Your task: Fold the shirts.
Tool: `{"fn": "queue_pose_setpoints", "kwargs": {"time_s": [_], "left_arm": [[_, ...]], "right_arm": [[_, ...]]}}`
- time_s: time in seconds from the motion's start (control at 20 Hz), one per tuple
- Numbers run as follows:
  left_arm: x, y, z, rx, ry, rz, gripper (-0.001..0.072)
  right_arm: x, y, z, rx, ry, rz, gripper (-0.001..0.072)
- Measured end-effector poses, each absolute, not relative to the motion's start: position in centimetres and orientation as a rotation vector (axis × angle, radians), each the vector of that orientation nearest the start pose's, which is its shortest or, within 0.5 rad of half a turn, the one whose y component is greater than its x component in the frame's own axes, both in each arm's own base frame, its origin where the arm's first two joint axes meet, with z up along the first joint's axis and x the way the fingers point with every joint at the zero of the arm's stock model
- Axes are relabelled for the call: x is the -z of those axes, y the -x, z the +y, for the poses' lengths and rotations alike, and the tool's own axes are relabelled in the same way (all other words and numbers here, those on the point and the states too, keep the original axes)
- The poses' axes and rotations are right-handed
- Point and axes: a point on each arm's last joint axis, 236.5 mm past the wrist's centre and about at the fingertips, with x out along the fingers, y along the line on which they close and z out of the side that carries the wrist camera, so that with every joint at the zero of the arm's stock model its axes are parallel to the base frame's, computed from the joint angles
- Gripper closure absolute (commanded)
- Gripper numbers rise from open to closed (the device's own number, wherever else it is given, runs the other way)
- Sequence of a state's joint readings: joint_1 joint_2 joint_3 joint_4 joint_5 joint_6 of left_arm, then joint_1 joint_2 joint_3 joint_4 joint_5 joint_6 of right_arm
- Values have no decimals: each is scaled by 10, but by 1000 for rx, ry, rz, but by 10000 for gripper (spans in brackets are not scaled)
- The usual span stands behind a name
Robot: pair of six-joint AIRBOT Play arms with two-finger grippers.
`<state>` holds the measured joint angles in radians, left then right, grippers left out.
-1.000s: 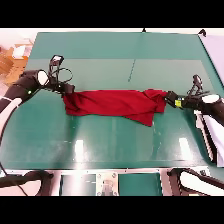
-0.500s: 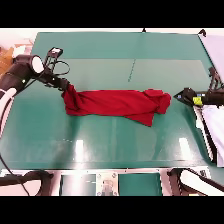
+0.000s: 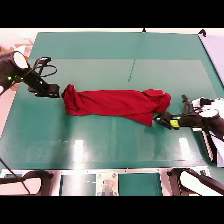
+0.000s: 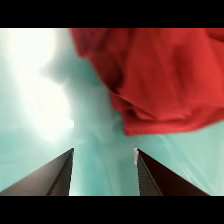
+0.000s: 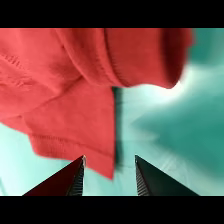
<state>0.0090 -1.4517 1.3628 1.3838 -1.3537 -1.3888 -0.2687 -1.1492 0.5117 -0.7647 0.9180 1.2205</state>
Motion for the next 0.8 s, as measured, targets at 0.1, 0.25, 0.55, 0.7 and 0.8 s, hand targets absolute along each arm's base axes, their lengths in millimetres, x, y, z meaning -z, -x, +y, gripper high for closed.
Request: {"fn": "queue_pose_setpoints", "kwargs": {"time_s": [0.1, 0.25, 0.55, 0.7, 0.8], "left_arm": [[-4, -388, -44, 263, 52, 1428, 255], [11, -375, -52, 288, 96, 1475, 254], [46, -367, -75, 312, 236, 1465, 256], [48, -377, -93, 331, 265, 1413, 256], [51, -381, -104, 329, 228, 1386, 256]], "right_arm": [[104, -294, 78, -171, -791, 1297, 428], [120, -300, 90, -187, -777, 1323, 692], [127, -307, 98, -219, -745, 1332, 695], [128, -307, 98, -223, -738, 1332, 695], [128, -308, 98, -223, -736, 1332, 695]]}}
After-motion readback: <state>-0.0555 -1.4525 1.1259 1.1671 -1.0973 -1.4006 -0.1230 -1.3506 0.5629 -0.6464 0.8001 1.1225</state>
